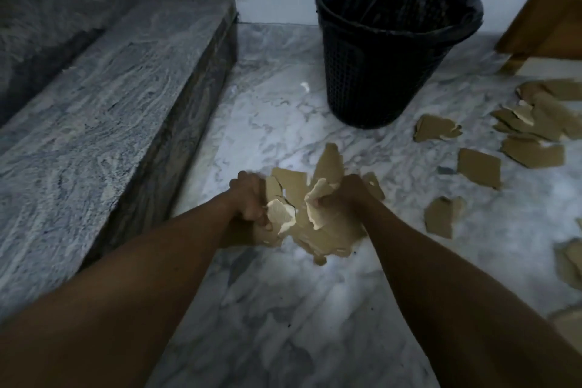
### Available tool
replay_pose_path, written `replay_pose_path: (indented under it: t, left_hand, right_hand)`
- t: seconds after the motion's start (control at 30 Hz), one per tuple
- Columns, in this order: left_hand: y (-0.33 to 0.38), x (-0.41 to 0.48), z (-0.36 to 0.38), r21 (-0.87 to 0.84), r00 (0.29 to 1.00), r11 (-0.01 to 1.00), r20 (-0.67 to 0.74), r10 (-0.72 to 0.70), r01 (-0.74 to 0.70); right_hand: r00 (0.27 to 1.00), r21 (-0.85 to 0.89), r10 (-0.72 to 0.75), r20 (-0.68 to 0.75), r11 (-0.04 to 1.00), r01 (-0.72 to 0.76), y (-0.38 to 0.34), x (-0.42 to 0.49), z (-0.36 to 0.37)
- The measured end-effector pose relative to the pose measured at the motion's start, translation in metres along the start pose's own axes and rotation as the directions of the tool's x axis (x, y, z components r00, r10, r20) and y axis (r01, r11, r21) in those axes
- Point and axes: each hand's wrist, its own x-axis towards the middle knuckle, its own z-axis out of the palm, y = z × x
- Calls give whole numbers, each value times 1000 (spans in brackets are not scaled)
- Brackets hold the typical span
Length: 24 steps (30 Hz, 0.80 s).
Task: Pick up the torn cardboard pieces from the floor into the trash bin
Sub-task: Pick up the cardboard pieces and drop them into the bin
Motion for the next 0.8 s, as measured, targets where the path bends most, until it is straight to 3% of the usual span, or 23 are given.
replay_pose_path:
  t: [0.1,0.3,0.37,0.43,0.53,0.6,0.8]
  left_hand:
    - [8,-21,11,-72,998,996,-39,55,-58]
    - [14,-47,26,-285,980,938,-72,186,-199]
    - [16,-52,30,-354,946,879,-71,316,-320]
    - [24,-58,25,-379,932,854,-75,355,-356]
    - [39,-59,11,-321,947,893,-44,319,-316]
    - [50,-54,4,-245,954,924,-8,300,-293]
    - [75,-35,14,69,969,977,157,192,-204]
  right_hand:
    - [1000,59,-21,5,998,21,20,-29,2]
    - [974,249,-223,-39,942,226,57,-77,-8]
    - [976,320,-214,-41,922,216,68,-94,-18]
    - [985,347,-153,-77,922,170,78,-107,-32]
    - [967,329,-86,-238,930,164,91,-116,-60]
    - [949,459,-22,-314,872,172,97,-123,-82]
    - [949,609,188,-253,793,5,115,-134,-128]
